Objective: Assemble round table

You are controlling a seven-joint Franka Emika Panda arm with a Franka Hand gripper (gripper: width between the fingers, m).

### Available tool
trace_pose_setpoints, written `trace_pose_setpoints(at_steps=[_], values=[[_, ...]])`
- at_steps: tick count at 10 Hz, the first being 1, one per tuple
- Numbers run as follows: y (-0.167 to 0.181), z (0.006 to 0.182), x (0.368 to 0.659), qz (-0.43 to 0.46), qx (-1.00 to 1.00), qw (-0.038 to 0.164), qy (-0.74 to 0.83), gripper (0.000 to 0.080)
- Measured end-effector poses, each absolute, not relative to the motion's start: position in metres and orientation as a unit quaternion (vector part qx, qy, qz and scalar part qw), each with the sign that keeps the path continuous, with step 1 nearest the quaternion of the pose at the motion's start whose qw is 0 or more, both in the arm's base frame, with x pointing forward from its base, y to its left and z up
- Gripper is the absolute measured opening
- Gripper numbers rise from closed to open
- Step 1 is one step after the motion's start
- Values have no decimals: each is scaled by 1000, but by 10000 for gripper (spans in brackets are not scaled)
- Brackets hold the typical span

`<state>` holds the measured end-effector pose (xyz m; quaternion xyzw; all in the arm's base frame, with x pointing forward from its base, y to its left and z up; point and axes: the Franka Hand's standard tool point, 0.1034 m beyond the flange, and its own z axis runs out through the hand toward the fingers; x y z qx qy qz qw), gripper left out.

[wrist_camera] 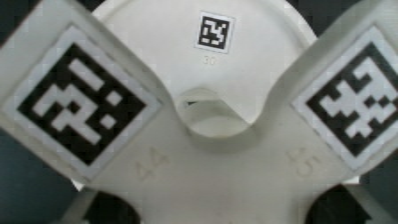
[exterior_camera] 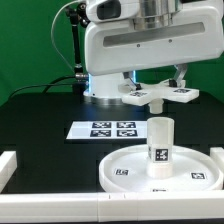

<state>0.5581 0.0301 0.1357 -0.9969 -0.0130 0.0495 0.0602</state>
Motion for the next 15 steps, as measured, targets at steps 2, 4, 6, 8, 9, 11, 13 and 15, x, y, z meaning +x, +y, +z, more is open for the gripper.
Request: trace_pose_setpoints(at_steps=[2,4,6,8,9,11,13,15], values=[[30,134,558,50,-997,60,-13,448],[36,129,561,54,-996,60,-30,448],[34,123,566,56,-996,61,-35,448],[35,117,564,59,-996,60,-35,448],[35,116,564,60,-996,60,-35,448],[34,111,562,61,-996,60,-34,448],[34,106,561,63,-996,59,-34,448],[34,102,562,60,-996,58,-36,448]])
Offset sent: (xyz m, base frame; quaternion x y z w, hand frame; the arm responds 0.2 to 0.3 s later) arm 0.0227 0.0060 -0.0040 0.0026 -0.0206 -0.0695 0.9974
